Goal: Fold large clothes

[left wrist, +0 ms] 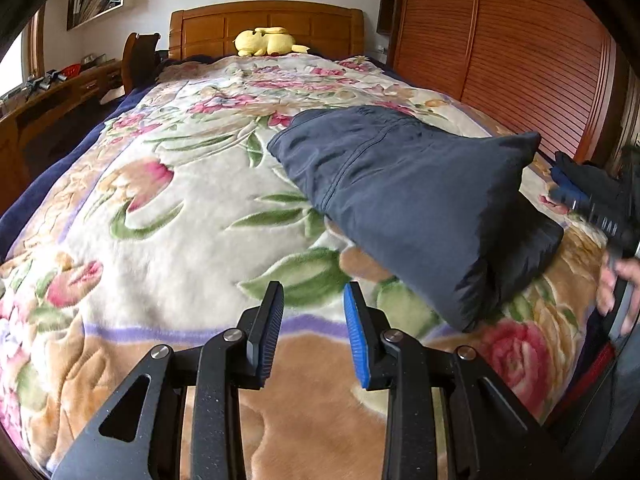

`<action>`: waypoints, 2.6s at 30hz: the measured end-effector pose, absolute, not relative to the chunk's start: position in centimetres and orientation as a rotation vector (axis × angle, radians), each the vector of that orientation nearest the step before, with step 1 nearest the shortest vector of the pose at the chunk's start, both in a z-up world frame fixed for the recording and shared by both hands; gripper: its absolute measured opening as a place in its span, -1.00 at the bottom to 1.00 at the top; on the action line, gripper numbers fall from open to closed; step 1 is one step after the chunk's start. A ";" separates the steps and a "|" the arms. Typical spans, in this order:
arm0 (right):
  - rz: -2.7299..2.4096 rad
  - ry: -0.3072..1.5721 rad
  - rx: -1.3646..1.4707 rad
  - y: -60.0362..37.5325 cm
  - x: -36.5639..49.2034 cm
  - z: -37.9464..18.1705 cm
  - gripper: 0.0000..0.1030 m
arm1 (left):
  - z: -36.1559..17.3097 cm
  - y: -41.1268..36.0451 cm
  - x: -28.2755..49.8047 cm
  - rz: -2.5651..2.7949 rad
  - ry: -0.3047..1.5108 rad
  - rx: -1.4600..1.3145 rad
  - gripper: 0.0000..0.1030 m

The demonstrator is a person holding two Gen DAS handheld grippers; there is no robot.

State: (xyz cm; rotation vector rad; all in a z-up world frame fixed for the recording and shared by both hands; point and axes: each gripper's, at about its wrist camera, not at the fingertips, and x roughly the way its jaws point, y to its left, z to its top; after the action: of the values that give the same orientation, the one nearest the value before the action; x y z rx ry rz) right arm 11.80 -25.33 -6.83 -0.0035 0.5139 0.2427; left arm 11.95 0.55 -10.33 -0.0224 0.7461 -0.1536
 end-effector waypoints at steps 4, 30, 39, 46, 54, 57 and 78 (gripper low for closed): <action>0.270 0.464 -0.038 -24.4 12.5 -2.7 0.21 | -10.9 0.8 11.8 -0.151 0.749 -0.026 -0.38; 0.522 0.822 -0.026 -19.7 22.3 -4.1 0.16 | -11.6 1.4 11.3 -0.184 0.751 -0.050 -0.38; 0.524 0.669 -0.115 -20.4 19.2 -1.6 -0.81 | -10.8 0.4 12.4 -0.214 0.743 -0.031 -0.38; 0.426 0.561 -0.086 -24.9 15.0 1.2 -0.83 | -8.1 -2.2 14.7 -0.287 0.690 0.011 -0.37; 0.282 0.710 -0.018 -31.1 13.8 -4.3 -0.82 | -6.2 -5.2 18.2 -0.352 0.665 0.049 -0.35; 0.274 0.716 -0.002 -31.1 14.5 -5.8 -0.81 | -6.1 -6.4 20.1 -0.362 0.676 0.065 -0.35; 0.220 0.762 0.043 -30.0 19.1 -11.7 0.36 | -10.9 -9.5 35.5 -0.305 0.847 0.099 -0.34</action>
State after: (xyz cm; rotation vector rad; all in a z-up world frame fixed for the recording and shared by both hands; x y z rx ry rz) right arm 19.08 -30.00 -11.71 0.0434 0.7625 0.2195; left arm 35.50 -9.46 -10.85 0.0987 0.8465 -0.3055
